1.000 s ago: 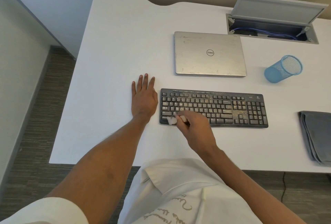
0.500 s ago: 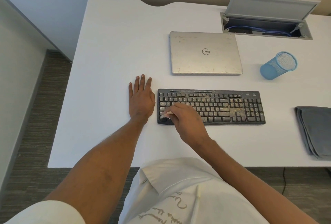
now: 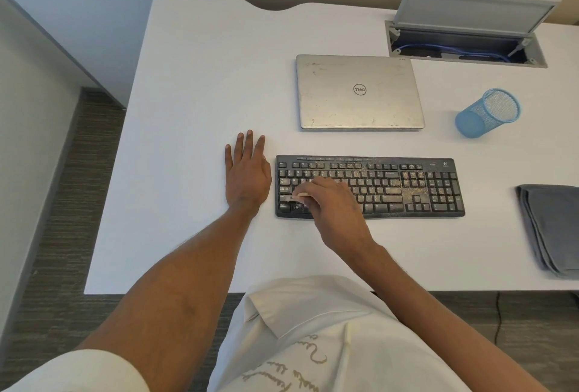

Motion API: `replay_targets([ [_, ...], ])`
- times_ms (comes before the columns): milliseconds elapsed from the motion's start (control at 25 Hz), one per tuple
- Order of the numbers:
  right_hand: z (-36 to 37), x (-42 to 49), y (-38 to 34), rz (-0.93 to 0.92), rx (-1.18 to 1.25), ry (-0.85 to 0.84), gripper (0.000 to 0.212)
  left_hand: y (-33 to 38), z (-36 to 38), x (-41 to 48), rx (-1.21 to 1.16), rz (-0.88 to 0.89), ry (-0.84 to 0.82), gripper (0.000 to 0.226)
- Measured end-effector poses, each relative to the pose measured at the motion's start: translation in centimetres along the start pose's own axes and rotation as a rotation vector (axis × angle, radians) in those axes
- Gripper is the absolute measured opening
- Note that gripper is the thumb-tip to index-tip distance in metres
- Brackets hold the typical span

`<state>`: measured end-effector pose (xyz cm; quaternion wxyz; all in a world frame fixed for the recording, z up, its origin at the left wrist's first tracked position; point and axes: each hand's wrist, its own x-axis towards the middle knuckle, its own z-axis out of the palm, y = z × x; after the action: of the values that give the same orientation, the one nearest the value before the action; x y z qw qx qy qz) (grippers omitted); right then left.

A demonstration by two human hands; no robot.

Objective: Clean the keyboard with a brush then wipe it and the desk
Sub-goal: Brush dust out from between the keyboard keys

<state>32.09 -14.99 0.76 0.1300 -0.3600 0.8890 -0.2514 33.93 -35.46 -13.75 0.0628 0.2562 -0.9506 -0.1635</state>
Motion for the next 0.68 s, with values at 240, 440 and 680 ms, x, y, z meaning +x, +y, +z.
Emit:
replay_targets([
  [240,-0.5,-0.7,1.7,0.132,-0.195,0.044,0.014,0.0,0.1,0.0,-0.006,-0.006,-0.009,0.057],
  [440,-1.0,-1.7,0.7,0.242,0.173,0.127,0.014,-0.1,0.2,0.1,-0.006,0.001,0.004,0.061],
  [680,0.1,-2.0,0.3,0.212,0.166,0.098,0.015,-0.1,0.2,0.1,-0.008,0.004,0.005,0.061],
])
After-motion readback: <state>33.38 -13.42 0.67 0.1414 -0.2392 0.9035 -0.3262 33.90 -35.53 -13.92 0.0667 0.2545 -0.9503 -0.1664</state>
